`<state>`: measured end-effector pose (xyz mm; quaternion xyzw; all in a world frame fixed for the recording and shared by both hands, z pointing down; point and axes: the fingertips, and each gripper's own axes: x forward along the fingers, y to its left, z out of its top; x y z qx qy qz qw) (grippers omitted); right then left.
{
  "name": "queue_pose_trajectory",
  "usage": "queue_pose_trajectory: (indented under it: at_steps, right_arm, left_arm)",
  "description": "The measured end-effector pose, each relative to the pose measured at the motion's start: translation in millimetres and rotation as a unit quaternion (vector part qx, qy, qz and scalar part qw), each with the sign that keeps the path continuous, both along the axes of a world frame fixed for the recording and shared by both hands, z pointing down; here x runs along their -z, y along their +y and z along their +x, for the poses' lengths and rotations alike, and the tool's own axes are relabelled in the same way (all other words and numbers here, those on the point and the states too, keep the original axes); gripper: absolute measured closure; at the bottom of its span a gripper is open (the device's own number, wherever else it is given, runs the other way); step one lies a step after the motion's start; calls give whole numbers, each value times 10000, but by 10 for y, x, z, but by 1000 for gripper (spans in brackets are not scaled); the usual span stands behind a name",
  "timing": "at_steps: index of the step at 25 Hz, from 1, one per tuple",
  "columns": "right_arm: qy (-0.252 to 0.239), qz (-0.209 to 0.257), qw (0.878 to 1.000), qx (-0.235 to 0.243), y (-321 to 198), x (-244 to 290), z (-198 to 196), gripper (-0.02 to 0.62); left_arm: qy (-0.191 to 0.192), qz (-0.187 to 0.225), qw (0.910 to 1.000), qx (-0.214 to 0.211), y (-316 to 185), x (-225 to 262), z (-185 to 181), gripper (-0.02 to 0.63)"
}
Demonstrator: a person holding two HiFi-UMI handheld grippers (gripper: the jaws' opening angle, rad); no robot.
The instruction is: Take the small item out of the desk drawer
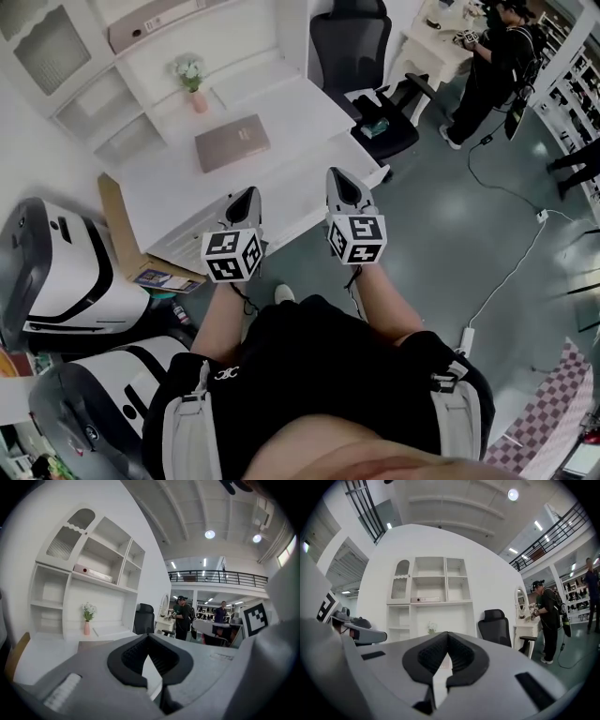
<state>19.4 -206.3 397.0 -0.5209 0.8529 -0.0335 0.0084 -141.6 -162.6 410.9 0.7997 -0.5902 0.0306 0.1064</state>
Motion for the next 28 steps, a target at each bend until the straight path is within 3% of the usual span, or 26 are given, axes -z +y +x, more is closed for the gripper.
queue_pose_trajectory:
  at_steps: [6, 9, 22, 28]
  right_arm:
    - [62, -63, 9998, -171, -569, 2, -266, 598]
    - [30, -91, 9995, -294, -788, -2, -316, 598]
    - [2, -348, 9990, -281, -1367, -198, -249, 598]
    - [29, -732, 9971, -187, -1640, -438, -206, 597]
  left_arm:
    - [231, 73, 9997, 93, -620, 44, -414, 592]
    - [146, 24, 9999, 18, -878, 23, -525, 592]
    - [-4, -168, 9998, 56, -1360, -101, -479, 592]
    - [-1, -317, 9994, 159, -1520, -197, -428, 592]
